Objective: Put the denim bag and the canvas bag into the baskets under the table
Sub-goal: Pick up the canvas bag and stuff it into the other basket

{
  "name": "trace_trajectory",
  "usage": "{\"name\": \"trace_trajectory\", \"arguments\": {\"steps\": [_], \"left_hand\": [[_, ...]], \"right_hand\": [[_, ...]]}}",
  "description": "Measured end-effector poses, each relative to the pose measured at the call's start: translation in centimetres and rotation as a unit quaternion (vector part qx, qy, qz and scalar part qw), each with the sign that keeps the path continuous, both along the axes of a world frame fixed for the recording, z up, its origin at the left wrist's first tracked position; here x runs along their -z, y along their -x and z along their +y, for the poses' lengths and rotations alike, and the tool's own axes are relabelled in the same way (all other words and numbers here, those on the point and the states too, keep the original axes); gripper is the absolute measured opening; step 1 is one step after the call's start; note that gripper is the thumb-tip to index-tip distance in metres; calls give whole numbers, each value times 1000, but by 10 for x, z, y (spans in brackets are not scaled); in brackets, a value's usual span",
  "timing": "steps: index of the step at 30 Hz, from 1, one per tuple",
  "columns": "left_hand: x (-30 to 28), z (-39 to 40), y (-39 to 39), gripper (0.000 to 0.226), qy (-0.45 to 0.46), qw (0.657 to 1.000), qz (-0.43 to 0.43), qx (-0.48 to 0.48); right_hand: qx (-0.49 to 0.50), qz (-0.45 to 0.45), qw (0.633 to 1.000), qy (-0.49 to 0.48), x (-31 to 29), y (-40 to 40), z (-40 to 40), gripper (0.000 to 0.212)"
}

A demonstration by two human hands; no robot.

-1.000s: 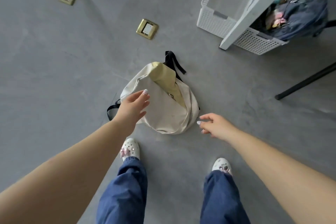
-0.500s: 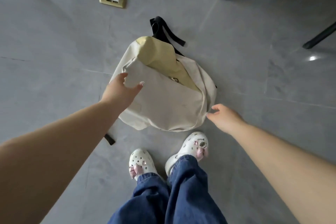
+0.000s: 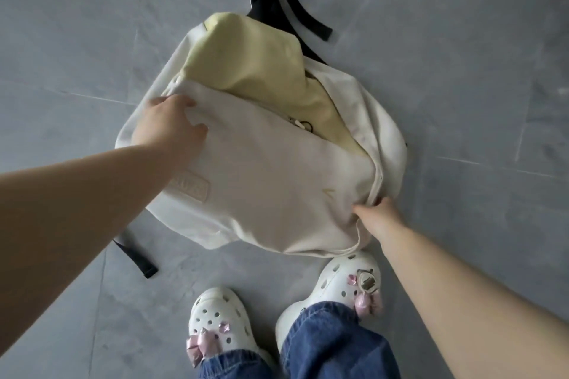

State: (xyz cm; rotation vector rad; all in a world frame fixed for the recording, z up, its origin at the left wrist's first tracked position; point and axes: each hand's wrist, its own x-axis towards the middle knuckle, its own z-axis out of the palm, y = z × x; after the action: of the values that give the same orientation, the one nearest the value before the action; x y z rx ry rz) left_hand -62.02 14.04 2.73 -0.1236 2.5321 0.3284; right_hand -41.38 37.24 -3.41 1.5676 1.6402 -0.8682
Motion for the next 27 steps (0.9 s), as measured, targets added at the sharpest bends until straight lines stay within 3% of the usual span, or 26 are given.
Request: {"name": "trace_trajectory", "arguments": {"steps": [4,8,13,18,22,27], "left_hand": [[-6,-5,8,65,-3,991,-39,-129],[-29,-6,9,74,-28,988,-74,-134],[-101,0,23,32,-91,984,-72,-134],[-173,20,44,17,-114,989,-52,-81],[-216,37,50,10,-140,986,-38,-87],[-269,61,37,6,-185,974,15,-134]], "right_hand": [[56,49,997,15,-6,1,4,40],[116,115,987,-13,-26,3,5,32],[250,142,957,22,-83,4,6,57],[185,169,968,2,-165,21,27,5],[126,216,968,34,-221,48,51,4],[195,255,940,115,-296,78,73,25]]}}
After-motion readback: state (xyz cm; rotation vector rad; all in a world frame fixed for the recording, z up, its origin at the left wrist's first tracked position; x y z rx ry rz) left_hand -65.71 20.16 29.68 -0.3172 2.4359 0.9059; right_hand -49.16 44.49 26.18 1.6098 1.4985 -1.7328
